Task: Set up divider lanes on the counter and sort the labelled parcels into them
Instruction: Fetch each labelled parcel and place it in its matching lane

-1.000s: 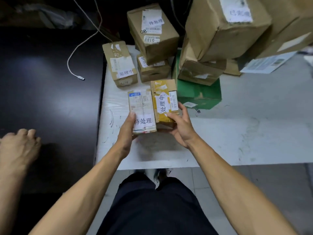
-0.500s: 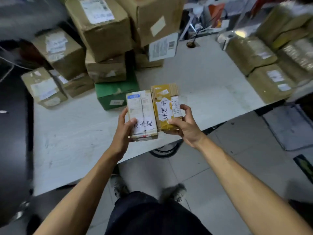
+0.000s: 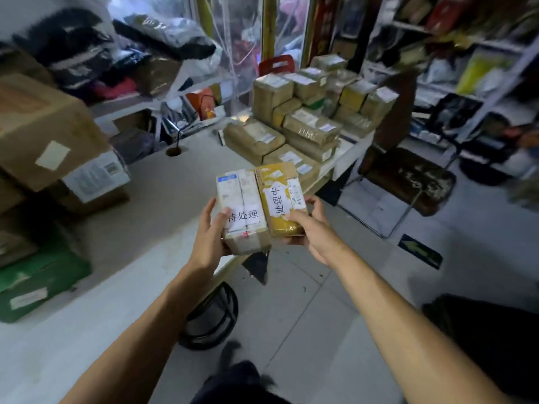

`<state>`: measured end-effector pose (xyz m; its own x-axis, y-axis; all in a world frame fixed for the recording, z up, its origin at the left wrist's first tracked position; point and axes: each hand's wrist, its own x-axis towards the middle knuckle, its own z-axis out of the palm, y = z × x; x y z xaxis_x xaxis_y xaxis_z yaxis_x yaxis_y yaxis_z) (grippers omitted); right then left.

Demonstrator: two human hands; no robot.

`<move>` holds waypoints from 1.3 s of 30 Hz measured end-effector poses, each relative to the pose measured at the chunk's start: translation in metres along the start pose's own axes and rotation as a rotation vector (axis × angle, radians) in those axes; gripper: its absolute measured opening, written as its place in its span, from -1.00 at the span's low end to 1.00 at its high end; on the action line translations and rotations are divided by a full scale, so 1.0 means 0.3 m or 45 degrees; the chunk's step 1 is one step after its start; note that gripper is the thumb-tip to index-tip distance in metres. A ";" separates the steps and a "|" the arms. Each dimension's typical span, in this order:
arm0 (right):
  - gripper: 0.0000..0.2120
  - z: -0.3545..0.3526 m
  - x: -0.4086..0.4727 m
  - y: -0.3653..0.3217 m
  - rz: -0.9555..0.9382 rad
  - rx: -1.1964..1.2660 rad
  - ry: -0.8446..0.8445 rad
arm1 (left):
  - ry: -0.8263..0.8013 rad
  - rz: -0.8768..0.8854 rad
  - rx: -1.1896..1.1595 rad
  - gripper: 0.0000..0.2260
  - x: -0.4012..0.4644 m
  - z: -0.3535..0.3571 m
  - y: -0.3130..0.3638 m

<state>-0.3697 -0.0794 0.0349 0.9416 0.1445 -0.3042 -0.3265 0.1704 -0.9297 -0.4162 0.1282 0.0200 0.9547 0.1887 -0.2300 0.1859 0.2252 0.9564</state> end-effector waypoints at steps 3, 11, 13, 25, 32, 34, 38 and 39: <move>-0.62 -0.102 0.016 -0.031 -0.024 0.073 0.094 | -0.045 -0.034 -0.011 -0.48 0.063 0.123 0.005; -0.56 -0.341 0.209 -0.066 0.037 0.069 0.237 | -0.054 -0.199 -0.024 -0.50 0.312 0.370 -0.097; -0.59 -0.383 0.299 -0.074 0.027 -0.027 0.281 | -0.048 -0.209 -0.005 -0.50 0.398 0.412 -0.128; -0.63 -0.409 0.961 -0.211 0.128 -0.350 -0.025 | 0.381 -0.125 -0.107 -0.62 0.932 0.463 -0.080; -0.60 -0.343 1.203 -0.256 0.158 -0.354 -0.130 | 0.580 -0.077 -0.145 -0.69 1.111 0.436 0.018; -0.59 -0.318 1.262 -0.272 0.138 -0.341 -0.159 | 0.630 -0.088 -0.173 -0.69 1.172 0.433 0.051; -0.63 -0.276 1.374 -0.333 0.045 -0.318 -0.179 | 0.675 -0.084 -0.183 -0.70 1.331 0.438 0.141; -0.63 -0.271 1.404 -0.358 0.012 -0.330 -0.170 | 0.672 -0.075 -0.173 -0.71 1.377 0.443 0.166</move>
<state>0.0686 -0.1159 -0.0103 0.9137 0.2752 -0.2991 -0.2870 -0.0841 -0.9542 0.0184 0.0903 -0.0036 0.6909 0.6183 -0.3746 0.1703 0.3644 0.9155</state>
